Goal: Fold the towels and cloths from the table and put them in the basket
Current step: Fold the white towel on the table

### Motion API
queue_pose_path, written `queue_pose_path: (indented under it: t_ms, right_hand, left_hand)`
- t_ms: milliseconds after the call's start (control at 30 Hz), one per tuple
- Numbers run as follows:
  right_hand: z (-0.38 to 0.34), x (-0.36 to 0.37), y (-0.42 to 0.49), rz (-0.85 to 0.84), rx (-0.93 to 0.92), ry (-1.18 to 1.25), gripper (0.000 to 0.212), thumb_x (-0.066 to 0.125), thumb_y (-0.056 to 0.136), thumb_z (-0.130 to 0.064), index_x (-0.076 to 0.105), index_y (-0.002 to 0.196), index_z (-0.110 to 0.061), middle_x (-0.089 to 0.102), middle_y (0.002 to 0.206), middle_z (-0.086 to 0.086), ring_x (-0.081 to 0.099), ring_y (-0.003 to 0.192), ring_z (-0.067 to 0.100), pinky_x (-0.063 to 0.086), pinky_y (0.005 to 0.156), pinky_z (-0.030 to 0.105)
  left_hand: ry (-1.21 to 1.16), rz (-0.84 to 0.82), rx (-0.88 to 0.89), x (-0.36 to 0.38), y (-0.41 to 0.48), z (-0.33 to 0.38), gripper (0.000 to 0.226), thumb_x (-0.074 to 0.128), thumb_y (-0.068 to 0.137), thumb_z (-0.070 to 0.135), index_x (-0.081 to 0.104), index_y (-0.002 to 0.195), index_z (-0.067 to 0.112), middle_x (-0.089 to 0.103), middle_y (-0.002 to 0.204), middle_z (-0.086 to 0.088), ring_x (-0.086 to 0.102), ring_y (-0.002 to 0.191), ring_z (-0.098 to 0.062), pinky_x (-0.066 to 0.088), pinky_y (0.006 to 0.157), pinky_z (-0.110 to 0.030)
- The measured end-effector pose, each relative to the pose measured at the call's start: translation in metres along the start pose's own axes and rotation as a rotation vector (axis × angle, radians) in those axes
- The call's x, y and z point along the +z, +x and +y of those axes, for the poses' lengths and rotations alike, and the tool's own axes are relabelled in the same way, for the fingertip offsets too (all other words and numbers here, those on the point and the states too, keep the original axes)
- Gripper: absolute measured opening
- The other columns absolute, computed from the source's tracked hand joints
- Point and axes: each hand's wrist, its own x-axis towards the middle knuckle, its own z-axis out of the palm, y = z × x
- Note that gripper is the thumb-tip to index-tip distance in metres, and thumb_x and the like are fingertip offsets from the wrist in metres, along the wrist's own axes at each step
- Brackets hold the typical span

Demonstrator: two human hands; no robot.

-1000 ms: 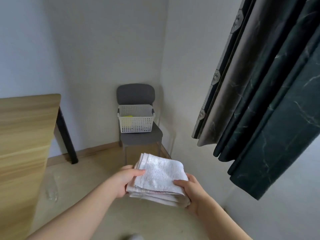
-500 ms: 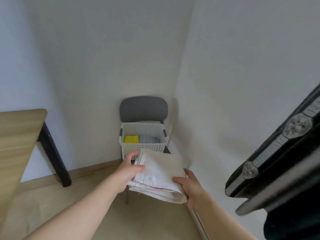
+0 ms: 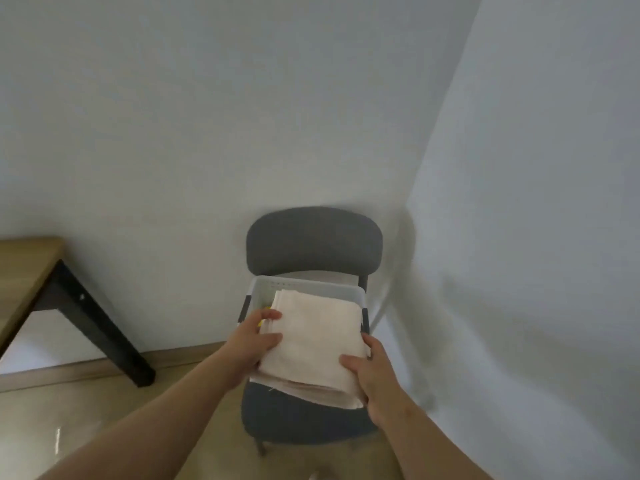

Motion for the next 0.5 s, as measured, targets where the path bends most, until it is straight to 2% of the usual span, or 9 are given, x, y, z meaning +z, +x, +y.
queue_pose_path:
  t_ms: [167, 300, 367, 433, 500]
  right_hand:
    - [-0.016, -0.004, 0.077, -0.059, 0.109, -0.124, 0.060, 0.057, 0.090, -0.008, 0.031, 0.142, -0.023, 0.040, 0.141, 0.005, 0.042, 0.124, 0.028, 0.040, 0.105, 0.045]
    - [-0.013, -0.001, 0.129, 0.001, 0.117, -0.258, 0.066, 0.052, 0.089, -0.002, 0.024, 0.144, -0.024, 0.034, 0.145, 0.002, 0.037, 0.129, 0.025, 0.037, 0.106, 0.040]
    - [-0.006, 0.000, 0.148, 0.038, 0.124, -0.348, 0.065, 0.048, 0.089, 0.000, 0.024, 0.145, -0.024, 0.035, 0.143, 0.000, 0.040, 0.124, 0.022, 0.039, 0.096, 0.030]
    - [0.007, 0.000, 0.169, 0.044, 0.137, -0.466, 0.056, 0.044, 0.090, 0.001, 0.033, 0.139, -0.025, 0.040, 0.137, 0.004, 0.047, 0.105, 0.018, 0.040, 0.074, 0.018]
    - [0.025, 0.000, 0.190, 0.035, 0.169, -0.562, 0.045, 0.040, 0.092, -0.002, 0.042, 0.129, -0.027, 0.045, 0.131, 0.011, 0.051, 0.090, 0.018, 0.037, 0.056, 0.014]
  left_hand:
    - [0.018, 0.021, -0.108, 0.012, 0.066, 0.014, 0.029, 0.054, 0.090, 0.007, 0.055, 0.108, 0.029, 0.051, 0.120, -0.011, 0.055, 0.099, -0.029, 0.051, 0.071, -0.032]
    - [0.021, 0.001, -0.165, 0.029, 0.118, 0.011, 0.031, 0.053, 0.089, 0.000, 0.054, 0.103, 0.028, 0.053, 0.120, -0.016, 0.057, 0.096, -0.030, 0.051, 0.061, -0.030]
    - [0.016, -0.009, -0.190, 0.041, 0.139, 0.005, 0.032, 0.052, 0.089, -0.003, 0.053, 0.101, 0.026, 0.054, 0.118, -0.018, 0.057, 0.088, -0.026, 0.049, 0.057, -0.028]
    - [0.019, -0.036, -0.209, 0.053, 0.160, -0.006, 0.031, 0.050, 0.089, -0.004, 0.053, 0.100, 0.026, 0.055, 0.118, -0.018, 0.055, 0.084, -0.023, 0.047, 0.054, -0.026]
    - [0.058, -0.047, -0.230, 0.064, 0.180, -0.022, 0.031, 0.049, 0.090, -0.002, 0.052, 0.099, 0.028, 0.054, 0.119, -0.016, 0.055, 0.090, -0.026, 0.047, 0.056, -0.027]
